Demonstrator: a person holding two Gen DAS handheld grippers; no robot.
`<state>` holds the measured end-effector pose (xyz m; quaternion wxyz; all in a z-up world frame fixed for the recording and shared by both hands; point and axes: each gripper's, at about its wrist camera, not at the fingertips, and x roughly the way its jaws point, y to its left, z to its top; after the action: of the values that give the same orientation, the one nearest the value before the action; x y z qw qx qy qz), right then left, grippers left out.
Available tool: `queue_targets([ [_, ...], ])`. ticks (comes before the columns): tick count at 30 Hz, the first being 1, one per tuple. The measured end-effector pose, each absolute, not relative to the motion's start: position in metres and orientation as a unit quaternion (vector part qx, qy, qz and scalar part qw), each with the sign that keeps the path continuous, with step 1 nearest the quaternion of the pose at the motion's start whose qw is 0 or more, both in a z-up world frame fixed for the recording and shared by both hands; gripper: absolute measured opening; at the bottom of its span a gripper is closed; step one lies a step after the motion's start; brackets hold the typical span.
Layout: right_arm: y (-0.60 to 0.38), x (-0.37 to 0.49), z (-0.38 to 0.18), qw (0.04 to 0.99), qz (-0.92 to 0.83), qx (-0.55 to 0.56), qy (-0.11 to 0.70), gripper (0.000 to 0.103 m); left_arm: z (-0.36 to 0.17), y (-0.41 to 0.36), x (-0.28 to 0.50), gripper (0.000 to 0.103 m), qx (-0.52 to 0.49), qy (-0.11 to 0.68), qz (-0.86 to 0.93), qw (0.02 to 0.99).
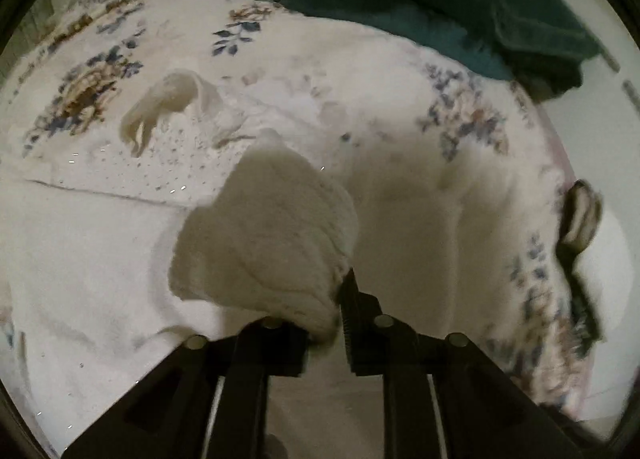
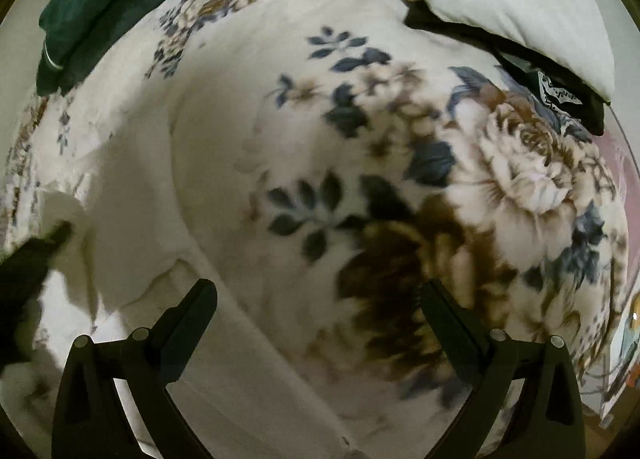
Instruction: Fold small clothes
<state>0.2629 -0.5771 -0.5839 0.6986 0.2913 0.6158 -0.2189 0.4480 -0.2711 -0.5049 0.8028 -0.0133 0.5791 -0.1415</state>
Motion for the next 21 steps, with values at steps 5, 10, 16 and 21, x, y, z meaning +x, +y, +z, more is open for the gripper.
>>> queue_targets([
  [5, -0.600, 0.254, -0.575, 0.693, -0.149, 0.332, 0.623, 0.063, -0.484, -0.214, 0.398, 0.090, 0.005, 0.540, -0.094, 0.836],
  [10, -0.588, 0.291, -0.583, 0.687, -0.070, 0.338, 0.639, 0.060, -0.511, -0.134, 0.343, 0.090, 0.054, 0.561, 0.033, 0.826],
  [16, -0.525, 0.384, -0.595, 0.687, 0.014, 0.345, 0.639, 0.071, -0.572, -0.062, 0.293, 0.090, 0.076, 0.616, 0.151, 0.770],
  [21, -0.421, 0.481, -0.616, 0.706, 0.054, 0.228, 0.668, 0.085, -0.591, -0.050, 0.285, 0.103, 0.035, 0.605, 0.152, 0.780],
])
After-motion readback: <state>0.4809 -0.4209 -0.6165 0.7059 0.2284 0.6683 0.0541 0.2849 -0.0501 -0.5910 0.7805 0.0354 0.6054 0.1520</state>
